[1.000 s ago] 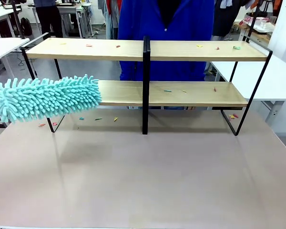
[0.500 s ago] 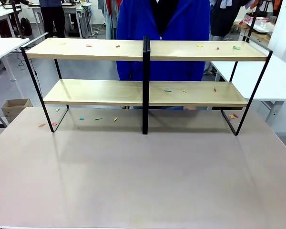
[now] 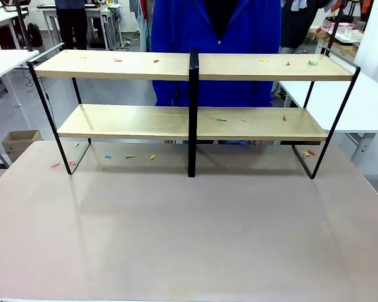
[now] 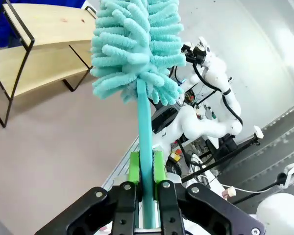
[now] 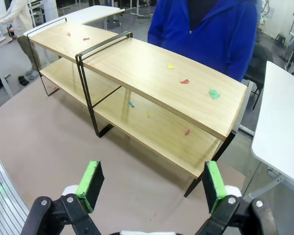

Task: Clean the shelves.
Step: Clean a randomly selected level of the Shelf with the Duster, then clean another randomly selected level of the Shelf with the Duster.

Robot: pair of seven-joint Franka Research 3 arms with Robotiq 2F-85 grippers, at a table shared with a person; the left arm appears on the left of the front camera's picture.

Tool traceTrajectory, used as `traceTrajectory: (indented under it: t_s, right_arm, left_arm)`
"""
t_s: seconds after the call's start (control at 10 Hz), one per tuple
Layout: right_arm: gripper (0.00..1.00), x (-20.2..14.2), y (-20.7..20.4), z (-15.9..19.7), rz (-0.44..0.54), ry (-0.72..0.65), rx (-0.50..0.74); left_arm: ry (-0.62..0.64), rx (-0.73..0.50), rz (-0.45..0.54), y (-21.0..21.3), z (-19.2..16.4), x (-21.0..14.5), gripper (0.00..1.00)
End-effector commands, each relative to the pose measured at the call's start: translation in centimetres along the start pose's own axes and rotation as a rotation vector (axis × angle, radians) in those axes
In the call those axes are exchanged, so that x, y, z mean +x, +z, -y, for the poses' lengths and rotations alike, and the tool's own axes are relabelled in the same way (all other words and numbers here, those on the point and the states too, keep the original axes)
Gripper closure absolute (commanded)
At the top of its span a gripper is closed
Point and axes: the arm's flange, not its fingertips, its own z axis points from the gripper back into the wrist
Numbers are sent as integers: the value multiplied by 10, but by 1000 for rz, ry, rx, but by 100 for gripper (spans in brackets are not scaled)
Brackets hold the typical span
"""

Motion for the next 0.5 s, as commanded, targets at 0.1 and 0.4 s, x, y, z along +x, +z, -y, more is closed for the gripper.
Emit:
traceTrajectory:
  t_s: [0.1, 0.4]
  right_arm:
    - [0, 0, 1, 1, 0, 0, -1]
    - [0, 0, 1, 1, 0, 0, -1]
  left_arm:
    - [-35, 6, -10, -1, 3, 0, 88]
    - [-35, 6, -10, -1, 3, 0, 88]
